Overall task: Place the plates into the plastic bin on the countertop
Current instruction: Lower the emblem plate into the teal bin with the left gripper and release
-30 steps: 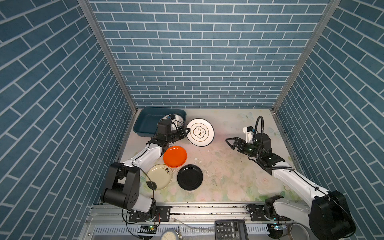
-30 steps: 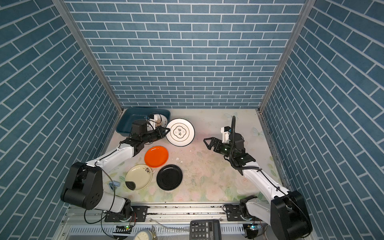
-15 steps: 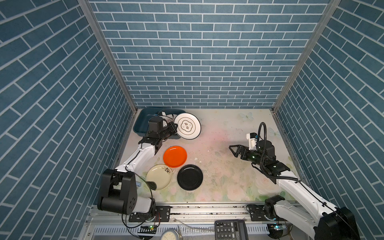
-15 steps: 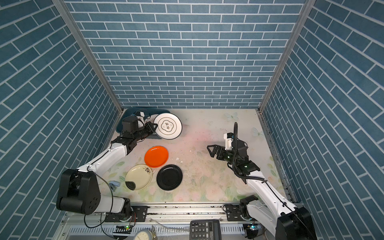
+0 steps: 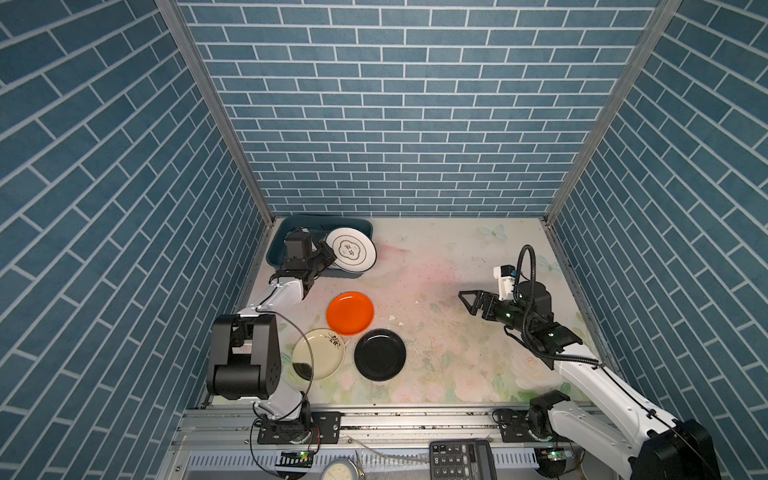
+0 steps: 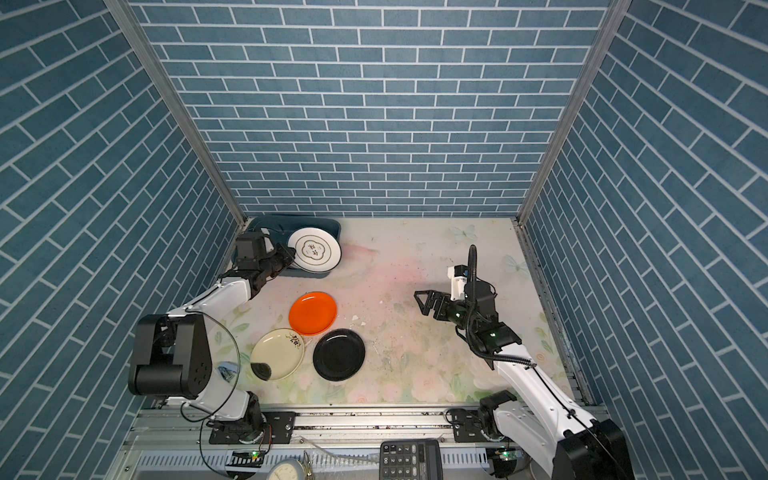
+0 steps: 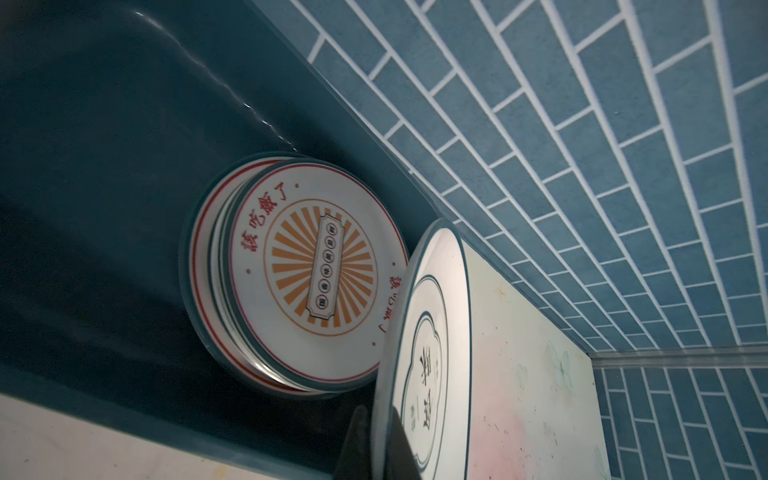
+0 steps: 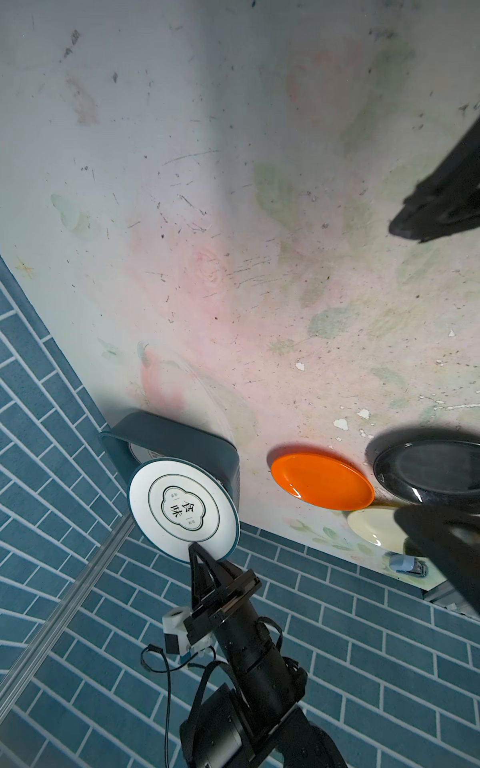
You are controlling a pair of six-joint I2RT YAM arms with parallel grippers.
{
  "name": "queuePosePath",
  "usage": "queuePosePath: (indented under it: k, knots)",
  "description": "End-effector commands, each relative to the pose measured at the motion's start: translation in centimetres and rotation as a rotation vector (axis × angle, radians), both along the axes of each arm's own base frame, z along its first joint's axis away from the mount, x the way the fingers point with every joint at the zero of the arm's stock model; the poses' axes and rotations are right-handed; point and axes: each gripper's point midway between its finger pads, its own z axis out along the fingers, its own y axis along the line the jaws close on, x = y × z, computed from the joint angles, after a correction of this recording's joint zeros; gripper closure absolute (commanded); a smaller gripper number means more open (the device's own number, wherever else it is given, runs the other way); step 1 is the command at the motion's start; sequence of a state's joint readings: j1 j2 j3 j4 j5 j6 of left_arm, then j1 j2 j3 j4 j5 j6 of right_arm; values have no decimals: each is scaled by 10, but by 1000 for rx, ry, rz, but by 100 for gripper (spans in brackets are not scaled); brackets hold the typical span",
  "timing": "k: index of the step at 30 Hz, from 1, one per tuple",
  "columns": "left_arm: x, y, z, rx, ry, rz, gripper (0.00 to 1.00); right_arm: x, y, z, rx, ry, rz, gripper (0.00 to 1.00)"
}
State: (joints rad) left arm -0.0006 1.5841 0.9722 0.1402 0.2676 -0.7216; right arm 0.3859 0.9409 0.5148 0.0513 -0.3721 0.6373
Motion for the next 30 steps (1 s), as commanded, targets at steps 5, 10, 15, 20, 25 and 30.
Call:
queuePosePath:
  k: [5, 10, 15, 20, 25, 30]
  knots:
    - [26, 25, 11, 19, -53, 58, 100, 1, 7, -2, -20, 3, 53, 1]
    - [34, 33, -3, 37, -22, 72, 100, 1, 11, -7, -19, 37, 75, 2]
    - [43, 33, -18, 73, 38, 45, 100, 2, 13, -9, -22, 51, 83, 2]
    - [47, 37, -27, 89, 63, 45, 100, 3, 12, -10, -30, 51, 79, 2]
    - [51, 37, -35, 88, 81, 39, 81, 3, 12, -10, -35, 49, 82, 2]
    - [53, 28, -37, 107, 75, -27, 40, 4, 12, -10, -37, 48, 83, 2]
